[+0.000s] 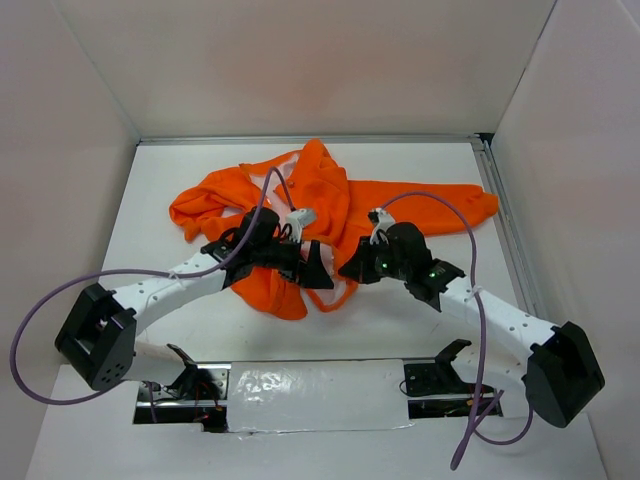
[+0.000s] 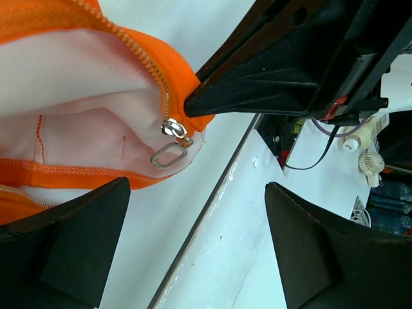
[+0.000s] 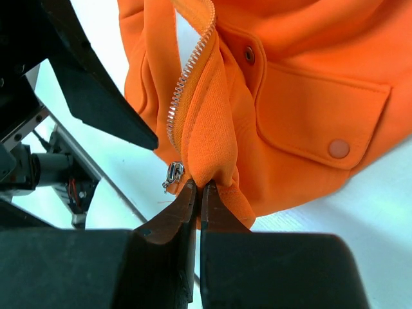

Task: Zip up the jacket

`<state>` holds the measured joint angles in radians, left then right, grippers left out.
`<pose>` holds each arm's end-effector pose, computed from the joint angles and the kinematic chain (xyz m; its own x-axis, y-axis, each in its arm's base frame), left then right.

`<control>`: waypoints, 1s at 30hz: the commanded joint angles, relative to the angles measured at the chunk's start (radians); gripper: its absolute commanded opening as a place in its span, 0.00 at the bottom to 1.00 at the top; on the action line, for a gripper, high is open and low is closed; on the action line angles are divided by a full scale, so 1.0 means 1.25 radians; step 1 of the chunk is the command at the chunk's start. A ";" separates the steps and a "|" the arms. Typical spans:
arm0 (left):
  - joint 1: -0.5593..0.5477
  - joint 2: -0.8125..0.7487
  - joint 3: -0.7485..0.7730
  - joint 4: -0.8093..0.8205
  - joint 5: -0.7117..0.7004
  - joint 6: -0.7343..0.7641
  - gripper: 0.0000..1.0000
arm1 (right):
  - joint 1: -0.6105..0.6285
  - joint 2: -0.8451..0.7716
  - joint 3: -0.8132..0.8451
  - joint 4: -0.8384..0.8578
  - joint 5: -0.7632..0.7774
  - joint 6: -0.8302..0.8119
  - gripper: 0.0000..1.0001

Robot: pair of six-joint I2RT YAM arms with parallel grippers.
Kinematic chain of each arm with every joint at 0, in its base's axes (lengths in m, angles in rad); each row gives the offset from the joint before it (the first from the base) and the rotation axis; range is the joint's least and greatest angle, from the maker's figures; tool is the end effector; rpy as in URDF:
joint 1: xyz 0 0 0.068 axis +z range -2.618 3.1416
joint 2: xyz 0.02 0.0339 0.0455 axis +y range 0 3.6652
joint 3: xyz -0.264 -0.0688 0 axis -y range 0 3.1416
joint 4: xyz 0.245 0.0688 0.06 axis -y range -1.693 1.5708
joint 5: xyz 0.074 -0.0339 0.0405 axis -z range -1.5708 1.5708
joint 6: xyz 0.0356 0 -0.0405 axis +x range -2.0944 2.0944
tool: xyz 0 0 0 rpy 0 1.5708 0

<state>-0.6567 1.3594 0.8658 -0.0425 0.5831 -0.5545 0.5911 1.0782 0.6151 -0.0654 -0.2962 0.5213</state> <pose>0.2240 -0.1974 0.2554 -0.8097 0.0692 -0.5828 0.5390 0.4806 -0.6918 0.1889 0.1393 0.2359 -0.7327 0.0819 -0.6756 -0.4352 0.7068 0.5577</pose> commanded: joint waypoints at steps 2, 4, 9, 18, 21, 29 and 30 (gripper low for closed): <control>-0.001 -0.005 -0.008 0.068 0.044 -0.013 0.94 | -0.004 -0.032 -0.018 0.047 -0.046 -0.006 0.00; -0.001 0.010 -0.008 0.099 0.060 -0.009 0.93 | -0.005 -0.034 -0.021 0.047 -0.051 -0.002 0.00; -0.001 0.057 0.018 0.131 0.070 -0.009 0.86 | -0.005 -0.042 -0.033 0.084 -0.069 0.001 0.00; -0.001 0.111 0.056 0.151 0.102 -0.010 0.38 | -0.003 -0.049 -0.039 0.089 -0.087 -0.001 0.00; -0.001 0.115 0.056 0.162 0.121 -0.010 0.15 | -0.005 -0.045 -0.043 0.088 -0.087 0.003 0.00; -0.001 0.107 0.049 0.173 0.116 -0.017 0.00 | -0.004 -0.051 -0.038 0.099 -0.138 0.006 0.15; -0.001 0.103 0.046 0.173 0.112 -0.020 0.00 | -0.005 -0.051 -0.042 0.104 -0.151 -0.002 0.18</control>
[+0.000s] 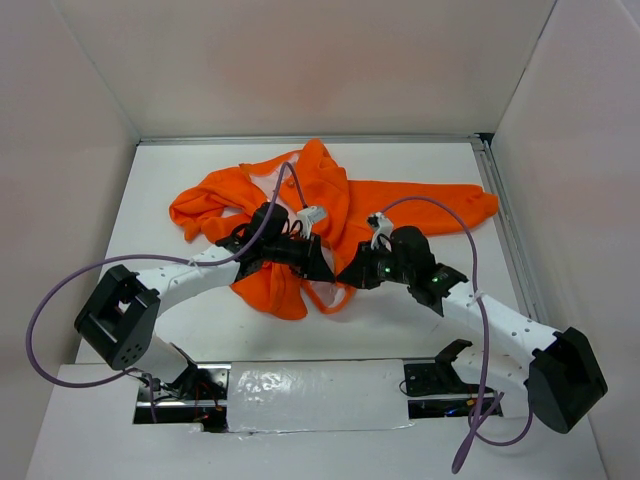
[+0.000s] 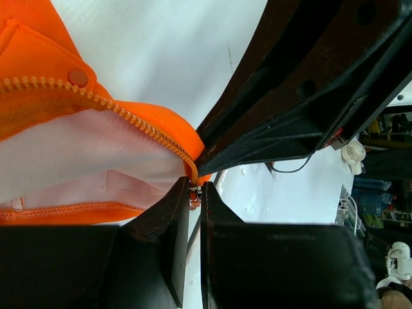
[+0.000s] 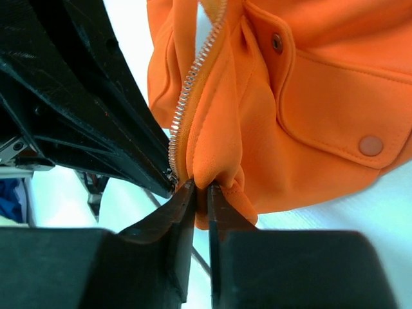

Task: Zip up the jacket

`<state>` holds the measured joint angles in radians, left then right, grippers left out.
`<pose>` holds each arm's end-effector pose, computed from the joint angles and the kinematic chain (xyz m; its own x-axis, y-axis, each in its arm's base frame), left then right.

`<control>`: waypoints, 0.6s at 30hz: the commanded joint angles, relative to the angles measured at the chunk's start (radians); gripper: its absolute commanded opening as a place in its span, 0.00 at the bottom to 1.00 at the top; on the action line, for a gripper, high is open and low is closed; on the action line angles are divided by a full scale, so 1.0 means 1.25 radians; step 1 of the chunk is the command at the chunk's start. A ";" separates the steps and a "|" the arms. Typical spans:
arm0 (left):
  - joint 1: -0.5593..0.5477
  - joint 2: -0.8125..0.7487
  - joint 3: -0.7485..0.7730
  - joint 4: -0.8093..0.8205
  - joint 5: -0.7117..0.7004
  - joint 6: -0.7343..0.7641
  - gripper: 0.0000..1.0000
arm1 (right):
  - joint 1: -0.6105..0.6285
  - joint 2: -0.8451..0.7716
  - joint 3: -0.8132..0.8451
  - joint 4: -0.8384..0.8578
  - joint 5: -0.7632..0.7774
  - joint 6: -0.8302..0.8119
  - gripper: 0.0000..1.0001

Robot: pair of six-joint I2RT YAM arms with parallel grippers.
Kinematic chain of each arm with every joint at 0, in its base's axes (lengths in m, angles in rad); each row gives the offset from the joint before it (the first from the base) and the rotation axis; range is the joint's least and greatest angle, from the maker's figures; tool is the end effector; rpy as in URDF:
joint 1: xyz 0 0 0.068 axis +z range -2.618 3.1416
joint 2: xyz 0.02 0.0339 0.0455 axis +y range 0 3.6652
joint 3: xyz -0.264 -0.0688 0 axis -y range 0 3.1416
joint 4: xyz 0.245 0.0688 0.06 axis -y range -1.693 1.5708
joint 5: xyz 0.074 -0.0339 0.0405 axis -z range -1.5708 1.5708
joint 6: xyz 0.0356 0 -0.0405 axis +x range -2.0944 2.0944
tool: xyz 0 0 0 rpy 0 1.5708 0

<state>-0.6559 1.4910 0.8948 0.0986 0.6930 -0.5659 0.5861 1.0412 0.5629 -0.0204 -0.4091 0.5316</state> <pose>0.2433 -0.2159 0.2403 -0.8094 0.1024 -0.5782 0.5688 0.3817 -0.7286 0.1800 0.1365 0.2308 -0.7482 0.0615 -0.6606 -0.4863 0.6264 0.6092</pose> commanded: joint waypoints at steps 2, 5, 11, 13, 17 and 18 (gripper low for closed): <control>-0.002 -0.005 0.023 0.061 0.022 -0.014 0.00 | -0.001 -0.018 -0.001 0.063 -0.075 -0.019 0.28; -0.002 -0.015 0.018 0.070 0.024 -0.017 0.00 | -0.001 -0.017 -0.004 0.058 -0.090 -0.028 0.38; -0.002 -0.027 0.009 0.090 0.046 -0.023 0.00 | -0.011 -0.001 -0.005 0.073 -0.095 -0.026 0.47; -0.003 -0.028 0.009 0.094 0.048 -0.026 0.00 | -0.012 0.009 -0.002 0.078 -0.103 -0.026 0.47; -0.002 -0.032 -0.003 0.120 0.054 -0.039 0.00 | -0.014 0.031 0.003 0.113 -0.151 -0.022 0.46; -0.002 -0.032 -0.004 0.126 0.058 -0.041 0.00 | -0.015 0.041 0.005 0.117 -0.156 -0.019 0.46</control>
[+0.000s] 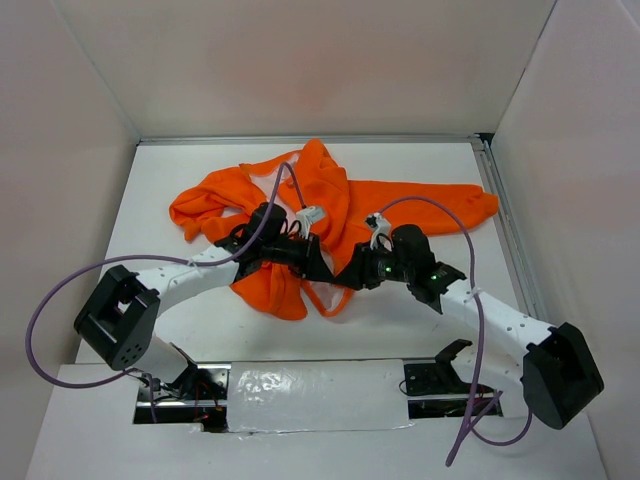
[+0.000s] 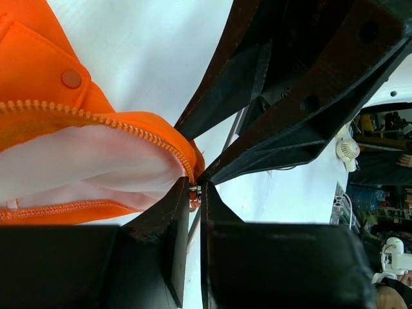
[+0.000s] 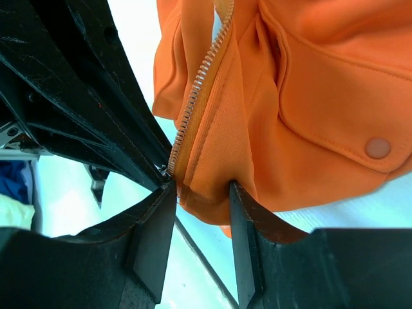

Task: Zip up the jacket

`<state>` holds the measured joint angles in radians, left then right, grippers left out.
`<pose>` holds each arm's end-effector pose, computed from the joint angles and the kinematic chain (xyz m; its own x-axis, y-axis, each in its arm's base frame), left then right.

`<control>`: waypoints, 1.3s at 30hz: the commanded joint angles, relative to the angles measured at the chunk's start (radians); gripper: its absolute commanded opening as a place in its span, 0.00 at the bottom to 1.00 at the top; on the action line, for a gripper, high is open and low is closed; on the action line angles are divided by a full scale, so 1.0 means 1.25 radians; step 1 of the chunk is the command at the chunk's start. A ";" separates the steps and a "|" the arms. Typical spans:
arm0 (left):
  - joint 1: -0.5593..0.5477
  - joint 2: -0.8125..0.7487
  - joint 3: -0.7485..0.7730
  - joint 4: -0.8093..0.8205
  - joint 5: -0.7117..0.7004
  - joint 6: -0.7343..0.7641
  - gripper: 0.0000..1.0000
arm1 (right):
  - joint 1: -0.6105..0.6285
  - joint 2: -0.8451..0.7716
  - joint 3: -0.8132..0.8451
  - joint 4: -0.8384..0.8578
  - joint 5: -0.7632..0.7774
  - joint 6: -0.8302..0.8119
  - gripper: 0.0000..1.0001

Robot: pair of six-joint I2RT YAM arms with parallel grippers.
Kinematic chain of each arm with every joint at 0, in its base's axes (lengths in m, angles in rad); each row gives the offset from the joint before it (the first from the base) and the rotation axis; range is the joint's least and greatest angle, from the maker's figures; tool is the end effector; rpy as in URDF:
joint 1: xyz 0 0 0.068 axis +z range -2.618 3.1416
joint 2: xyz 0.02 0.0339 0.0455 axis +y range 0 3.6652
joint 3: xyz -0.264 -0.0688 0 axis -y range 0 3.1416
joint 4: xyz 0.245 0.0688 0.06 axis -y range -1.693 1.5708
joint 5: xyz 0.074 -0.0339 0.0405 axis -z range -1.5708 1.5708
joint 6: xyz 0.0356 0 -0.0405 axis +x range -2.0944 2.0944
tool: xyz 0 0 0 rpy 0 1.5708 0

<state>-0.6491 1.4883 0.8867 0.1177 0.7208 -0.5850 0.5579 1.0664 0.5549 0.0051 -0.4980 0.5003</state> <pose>0.2434 -0.2142 0.2405 -0.8168 0.0990 -0.5684 0.5620 0.3598 -0.7448 0.1840 0.1349 0.2260 -0.7542 0.0261 -0.6562 -0.5217 0.5831 0.6228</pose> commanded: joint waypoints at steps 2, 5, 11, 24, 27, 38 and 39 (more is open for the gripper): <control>-0.007 -0.032 -0.003 0.123 0.041 -0.034 0.00 | 0.008 0.029 0.014 0.111 -0.106 0.008 0.45; -0.007 -0.031 -0.007 0.145 0.055 -0.046 0.00 | 0.008 0.041 0.011 0.138 -0.117 0.021 0.34; -0.007 -0.029 -0.014 0.165 0.066 -0.063 0.00 | 0.008 0.027 0.009 0.166 -0.137 0.039 0.00; -0.007 -0.216 -0.053 -0.145 -0.166 -0.052 0.99 | -0.001 -0.097 -0.002 -0.059 0.053 -0.023 0.00; -0.007 -0.268 -0.098 -0.241 -0.227 -0.090 0.99 | -0.003 -0.119 -0.014 -0.073 0.078 -0.026 0.00; -0.070 -0.213 -0.187 -0.413 -0.406 -0.244 0.97 | -0.007 -0.094 -0.025 -0.101 0.130 -0.017 0.00; -0.073 -0.196 -0.177 -0.422 -0.419 -0.253 0.96 | -0.007 -0.090 -0.027 -0.099 0.132 -0.014 0.00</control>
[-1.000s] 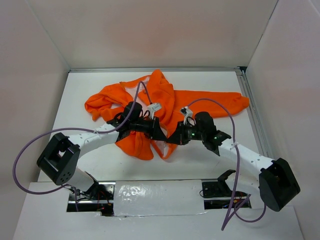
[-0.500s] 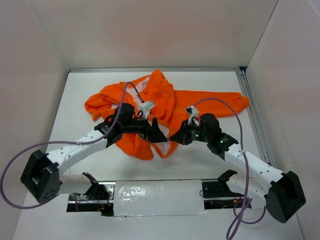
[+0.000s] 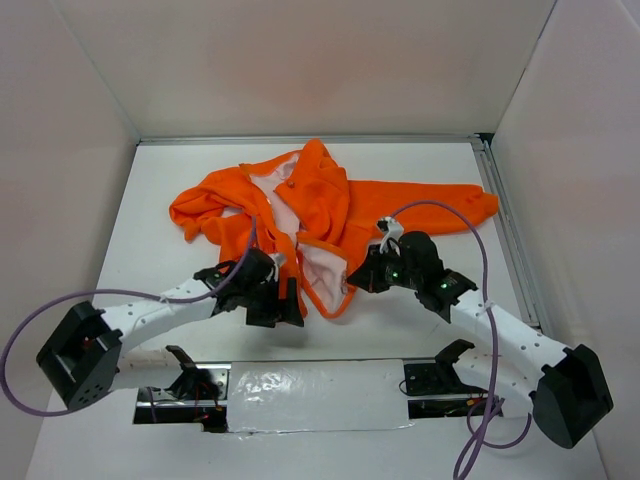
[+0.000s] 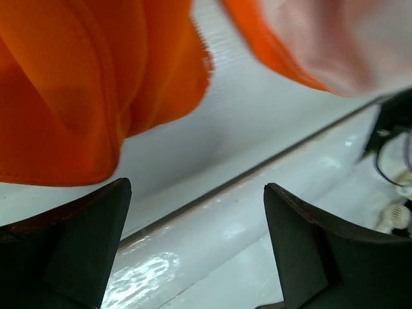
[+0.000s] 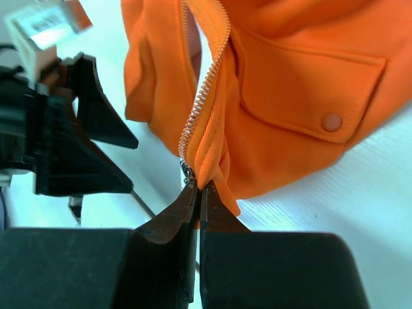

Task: Zip up the jacket

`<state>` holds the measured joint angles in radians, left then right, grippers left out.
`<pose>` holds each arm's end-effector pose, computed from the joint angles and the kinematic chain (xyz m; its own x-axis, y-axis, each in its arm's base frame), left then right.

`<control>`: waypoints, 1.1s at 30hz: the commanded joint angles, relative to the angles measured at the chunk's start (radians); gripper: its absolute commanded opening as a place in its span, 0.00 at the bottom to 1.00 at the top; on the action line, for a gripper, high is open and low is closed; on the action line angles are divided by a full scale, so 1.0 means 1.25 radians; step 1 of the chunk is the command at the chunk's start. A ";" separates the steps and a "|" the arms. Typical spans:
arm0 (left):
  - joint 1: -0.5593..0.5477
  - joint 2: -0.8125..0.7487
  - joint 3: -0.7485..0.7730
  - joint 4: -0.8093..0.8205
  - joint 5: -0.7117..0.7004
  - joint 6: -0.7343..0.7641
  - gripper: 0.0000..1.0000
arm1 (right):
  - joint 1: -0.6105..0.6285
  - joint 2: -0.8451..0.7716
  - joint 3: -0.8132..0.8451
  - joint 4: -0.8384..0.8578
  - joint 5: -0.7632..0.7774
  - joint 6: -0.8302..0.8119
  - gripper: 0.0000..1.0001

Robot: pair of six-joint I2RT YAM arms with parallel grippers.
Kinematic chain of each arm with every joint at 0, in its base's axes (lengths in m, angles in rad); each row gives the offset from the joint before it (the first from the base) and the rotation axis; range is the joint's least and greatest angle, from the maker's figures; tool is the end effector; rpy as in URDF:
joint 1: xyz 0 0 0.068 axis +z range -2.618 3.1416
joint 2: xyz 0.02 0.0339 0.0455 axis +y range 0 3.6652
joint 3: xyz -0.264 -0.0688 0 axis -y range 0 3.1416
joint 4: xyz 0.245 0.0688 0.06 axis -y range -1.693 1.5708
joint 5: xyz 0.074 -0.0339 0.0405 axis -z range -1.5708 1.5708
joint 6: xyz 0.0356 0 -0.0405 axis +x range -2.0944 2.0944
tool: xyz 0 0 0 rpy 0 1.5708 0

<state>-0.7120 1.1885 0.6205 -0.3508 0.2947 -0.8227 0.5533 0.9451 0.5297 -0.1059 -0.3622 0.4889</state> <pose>0.1643 -0.1554 0.1913 -0.9654 -0.0933 -0.2435 0.0750 0.7951 -0.6018 0.1693 0.1194 0.2301 -0.7276 0.0668 -0.6827 -0.4656 0.6827 0.5631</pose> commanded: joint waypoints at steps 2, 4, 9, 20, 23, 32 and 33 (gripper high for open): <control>-0.028 0.093 0.072 -0.075 -0.108 -0.105 0.95 | -0.003 0.007 -0.008 -0.013 0.030 -0.006 0.00; -0.029 0.125 0.112 -0.092 -0.124 -0.151 0.95 | -0.002 0.004 -0.011 -0.017 0.037 -0.002 0.00; -0.033 0.242 0.204 -0.198 -0.204 -0.254 0.92 | 0.004 -0.011 -0.005 -0.049 0.096 0.010 0.00; -0.062 0.479 0.376 -0.350 -0.356 -0.390 0.88 | 0.010 -0.030 -0.009 -0.069 0.133 0.037 0.00; -0.066 0.527 0.404 -0.342 -0.355 -0.378 0.80 | 0.013 -0.033 -0.013 -0.069 0.135 0.040 0.00; -0.069 0.491 0.351 -0.208 -0.267 -0.265 0.22 | 0.013 -0.025 -0.013 -0.068 0.139 0.041 0.00; -0.069 0.458 0.336 -0.180 -0.251 -0.238 0.07 | 0.014 -0.020 -0.011 -0.059 0.136 0.041 0.00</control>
<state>-0.7925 1.7878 1.1114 -0.7067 -0.0467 -1.2015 0.5632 0.9222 0.5159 -0.1967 -0.2012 0.5346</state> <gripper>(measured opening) 0.253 0.022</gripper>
